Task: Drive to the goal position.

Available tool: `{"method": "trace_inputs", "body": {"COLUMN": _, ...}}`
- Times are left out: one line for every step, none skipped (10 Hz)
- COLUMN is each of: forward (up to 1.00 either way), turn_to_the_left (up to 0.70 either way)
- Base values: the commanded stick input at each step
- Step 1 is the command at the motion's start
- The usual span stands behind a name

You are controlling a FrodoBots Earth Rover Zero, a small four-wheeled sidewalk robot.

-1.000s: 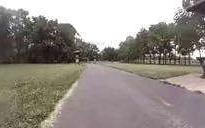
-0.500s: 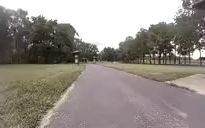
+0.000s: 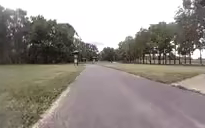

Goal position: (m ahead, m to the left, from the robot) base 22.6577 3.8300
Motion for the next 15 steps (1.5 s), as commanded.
{"method": "trace_inputs", "body": {"forward": 0.70, "turn_to_the_left": 0.00}}
{"method": "trace_inputs", "body": {"forward": 0.70, "turn_to_the_left": 0.00}}
{"method": "trace_inputs", "body": {"forward": 0.70, "turn_to_the_left": 0.00}}
{"method": "trace_inputs", "body": {"forward": 0.70, "turn_to_the_left": 0.00}}
{"method": "trace_inputs", "body": {"forward": 0.70, "turn_to_the_left": 0.00}}
{"method": "trace_inputs", "body": {"forward": 0.70, "turn_to_the_left": 0.00}}
{"method": "trace_inputs", "body": {"forward": 0.70, "turn_to_the_left": 0.00}}
{"method": "trace_inputs", "body": {"forward": 0.70, "turn_to_the_left": 0.00}}
{"method": "trace_inputs", "body": {"forward": 0.70, "turn_to_the_left": 0.00}}
{"method": "trace_inputs", "body": {"forward": 0.70, "turn_to_the_left": 0.00}}
{"method": "trace_inputs", "body": {"forward": 0.70, "turn_to_the_left": 0.00}}
{"method": "trace_inputs", "body": {"forward": 0.70, "turn_to_the_left": 0.00}}
{"method": "trace_inputs", "body": {"forward": 0.70, "turn_to_the_left": 0.00}}
{"method": "trace_inputs", "body": {"forward": 0.70, "turn_to_the_left": 0.00}}
{"method": "trace_inputs", "body": {"forward": 0.70, "turn_to_the_left": 0.00}}
